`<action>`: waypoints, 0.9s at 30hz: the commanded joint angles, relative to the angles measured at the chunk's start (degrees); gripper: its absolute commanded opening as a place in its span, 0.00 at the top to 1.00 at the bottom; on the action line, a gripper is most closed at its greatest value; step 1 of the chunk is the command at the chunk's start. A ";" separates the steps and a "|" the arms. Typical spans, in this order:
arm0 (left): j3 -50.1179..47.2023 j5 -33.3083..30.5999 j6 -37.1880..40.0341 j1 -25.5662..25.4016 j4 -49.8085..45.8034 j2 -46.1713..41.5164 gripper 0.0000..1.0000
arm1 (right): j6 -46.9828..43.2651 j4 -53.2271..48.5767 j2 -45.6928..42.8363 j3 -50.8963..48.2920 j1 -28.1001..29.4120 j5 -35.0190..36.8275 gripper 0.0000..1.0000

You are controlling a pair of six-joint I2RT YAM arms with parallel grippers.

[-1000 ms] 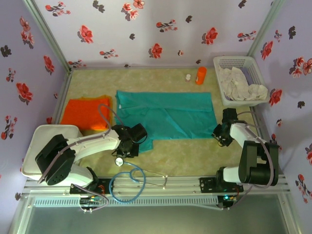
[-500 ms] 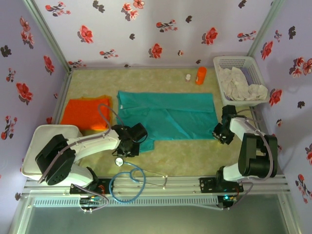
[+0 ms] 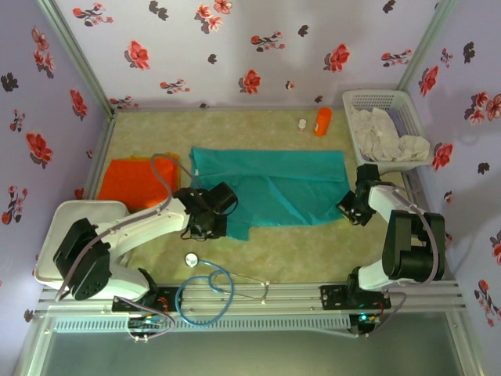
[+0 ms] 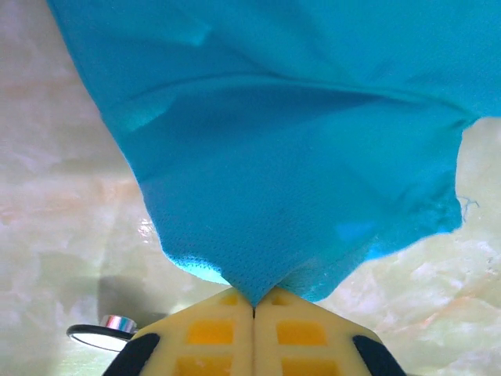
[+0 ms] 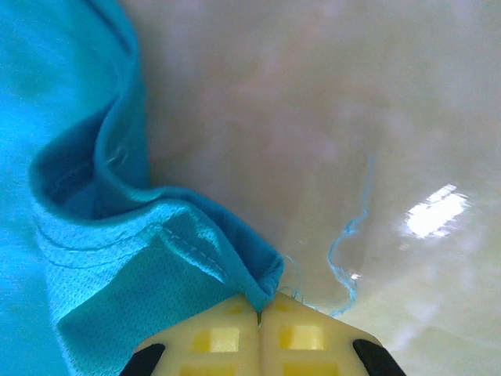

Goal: Fold and stack the t-shirts

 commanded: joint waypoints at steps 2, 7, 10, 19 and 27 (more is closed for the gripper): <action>3.49 -2.65 4.52 3.69 -5.13 -2.14 1.00 | 1.44 1.42 -1.28 3.29 0.26 -3.94 1.00; 8.22 -3.62 9.96 8.74 -7.08 -2.13 1.00 | 2.29 -0.75 -0.85 6.35 0.12 -5.08 1.00; 11.70 -4.09 13.34 11.07 -7.49 -1.49 1.00 | 2.62 -1.90 -1.14 8.03 -0.06 -5.64 1.00; 21.60 -5.40 21.70 15.61 -8.15 5.17 1.00 | 1.23 -7.30 -0.97 12.23 -0.40 -7.48 1.00; 26.08 -5.58 24.96 18.44 -7.38 9.63 1.00 | -1.25 -13.10 -3.89 13.49 -1.02 -7.96 1.00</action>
